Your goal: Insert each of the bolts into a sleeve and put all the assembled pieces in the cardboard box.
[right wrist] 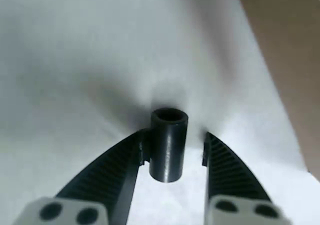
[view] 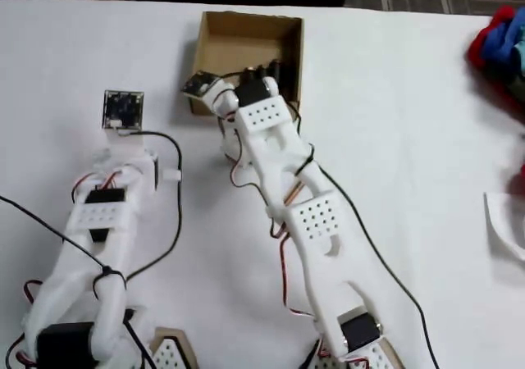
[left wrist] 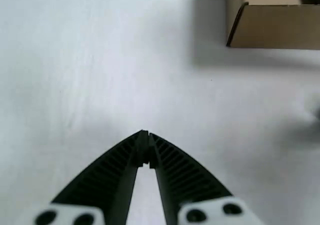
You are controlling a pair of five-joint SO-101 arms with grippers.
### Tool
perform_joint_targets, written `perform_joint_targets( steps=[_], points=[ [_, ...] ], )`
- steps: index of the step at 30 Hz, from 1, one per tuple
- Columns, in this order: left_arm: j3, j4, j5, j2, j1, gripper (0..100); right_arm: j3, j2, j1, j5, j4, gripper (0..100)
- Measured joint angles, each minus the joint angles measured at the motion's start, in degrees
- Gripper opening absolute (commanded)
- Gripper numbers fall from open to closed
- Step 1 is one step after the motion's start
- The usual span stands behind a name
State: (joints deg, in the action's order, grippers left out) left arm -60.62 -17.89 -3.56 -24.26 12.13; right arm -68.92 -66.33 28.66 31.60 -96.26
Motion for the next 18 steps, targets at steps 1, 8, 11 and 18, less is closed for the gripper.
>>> perform_joint_targets(
  steps=[1,8,11,18],
  points=[
    [0.00,0.00,0.00,0.00,-0.09,3,0.00,0.00,0.00,0.00,0.00,13.3],
    [0.00,0.00,0.00,0.00,-0.09,3,-0.09,0.00,-0.26,0.00,-1.76,1.9],
    [0.00,0.00,0.00,0.00,-0.09,3,0.00,0.00,-0.26,0.00,-3.34,2.0],
    [0.00,0.00,0.00,0.00,-0.09,3,9.76,4.92,-1.41,-2.11,-3.52,2.1]
  ],
)
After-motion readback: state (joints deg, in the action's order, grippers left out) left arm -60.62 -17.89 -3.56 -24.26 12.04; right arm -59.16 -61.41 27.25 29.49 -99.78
